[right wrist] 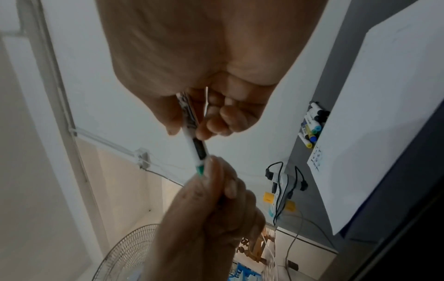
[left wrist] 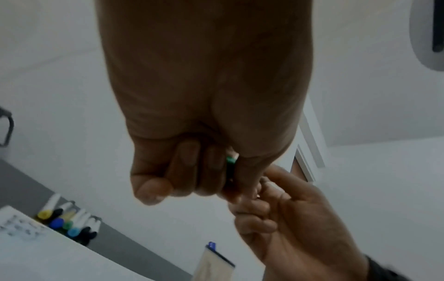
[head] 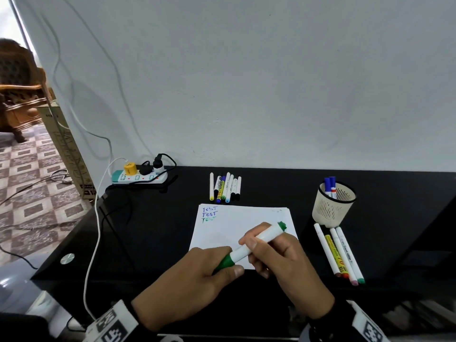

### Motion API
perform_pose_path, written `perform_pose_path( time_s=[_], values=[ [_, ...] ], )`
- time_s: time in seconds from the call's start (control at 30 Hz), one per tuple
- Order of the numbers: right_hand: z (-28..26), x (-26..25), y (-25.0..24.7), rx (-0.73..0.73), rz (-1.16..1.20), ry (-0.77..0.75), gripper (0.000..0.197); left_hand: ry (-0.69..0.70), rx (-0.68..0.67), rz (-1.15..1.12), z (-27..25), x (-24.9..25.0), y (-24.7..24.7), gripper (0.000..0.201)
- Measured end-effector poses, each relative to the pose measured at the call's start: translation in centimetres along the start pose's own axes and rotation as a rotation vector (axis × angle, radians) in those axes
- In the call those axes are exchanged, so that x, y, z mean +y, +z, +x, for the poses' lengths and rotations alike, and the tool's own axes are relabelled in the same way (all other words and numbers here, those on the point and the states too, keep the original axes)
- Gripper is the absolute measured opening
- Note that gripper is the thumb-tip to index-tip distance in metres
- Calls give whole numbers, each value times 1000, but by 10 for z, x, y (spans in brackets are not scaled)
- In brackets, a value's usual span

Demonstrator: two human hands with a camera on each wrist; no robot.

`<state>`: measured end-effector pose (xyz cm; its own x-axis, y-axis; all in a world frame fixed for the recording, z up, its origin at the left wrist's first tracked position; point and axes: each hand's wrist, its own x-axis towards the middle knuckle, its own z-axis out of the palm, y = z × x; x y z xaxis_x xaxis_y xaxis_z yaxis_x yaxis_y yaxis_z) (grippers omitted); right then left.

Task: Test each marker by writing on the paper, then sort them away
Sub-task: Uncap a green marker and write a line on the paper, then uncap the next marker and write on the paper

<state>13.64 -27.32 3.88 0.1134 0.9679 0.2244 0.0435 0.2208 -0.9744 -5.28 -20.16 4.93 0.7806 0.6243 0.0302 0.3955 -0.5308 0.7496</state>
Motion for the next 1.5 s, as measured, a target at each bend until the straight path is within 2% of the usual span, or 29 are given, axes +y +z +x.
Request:
perform_pose_path(
  time_s=[0.1,0.2,0.3,0.4,0.47,0.53,0.6,0.67,0.73,0.83,0.93,1.07,1.13,1.2,1.27,1.33,1.4,1.5],
  values=[
    [-4,2,-11,0,25,21,12,12,18,-16,-1,-6,-6,20],
    [-4,3,-21,10,-7,65,14,33,111,-150,0,-9,-12,12],
    [-3,0,-26,-28,-231,64,18,49,213,-232,4,-5,-15,14],
    [-1,-6,-21,-94,-495,21,22,75,261,-230,14,6,-12,10],
    [6,-11,-24,-80,-627,-13,19,97,313,-195,21,9,-7,8],
    [21,-15,-41,60,-688,-39,16,71,351,-136,27,-1,-3,11],
    [42,-21,-77,287,-753,-33,15,7,347,16,29,-30,0,15],
    [63,-31,-119,471,-853,32,20,-84,297,179,28,-67,5,20],
    [82,-35,-160,582,-931,98,31,-218,216,292,26,-101,12,33],
    [105,-24,-210,635,-1047,220,37,-383,165,398,25,-136,22,57],
    [117,-10,-233,570,-1153,366,28,-408,158,471,26,-149,29,60],
    [123,9,-236,468,-1283,456,16,-406,142,504,24,-152,35,63],
    [124,15,-234,430,-1324,487,13,-393,128,486,21,-154,38,80],
    [124,19,-233,397,-1352,546,16,-376,142,481,19,-158,40,92],
    [125,16,-230,421,-1370,563,21,-367,163,475,19,-159,42,92],
    [125,7,-221,511,-1383,485,27,-362,176,457,20,-159,44,92],
    [133,-2,-200,585,-1364,326,27,-373,206,425,22,-160,44,91],
    [163,-2,-158,524,-1206,216,19,-390,226,414,24,-160,44,88]
  ],
)
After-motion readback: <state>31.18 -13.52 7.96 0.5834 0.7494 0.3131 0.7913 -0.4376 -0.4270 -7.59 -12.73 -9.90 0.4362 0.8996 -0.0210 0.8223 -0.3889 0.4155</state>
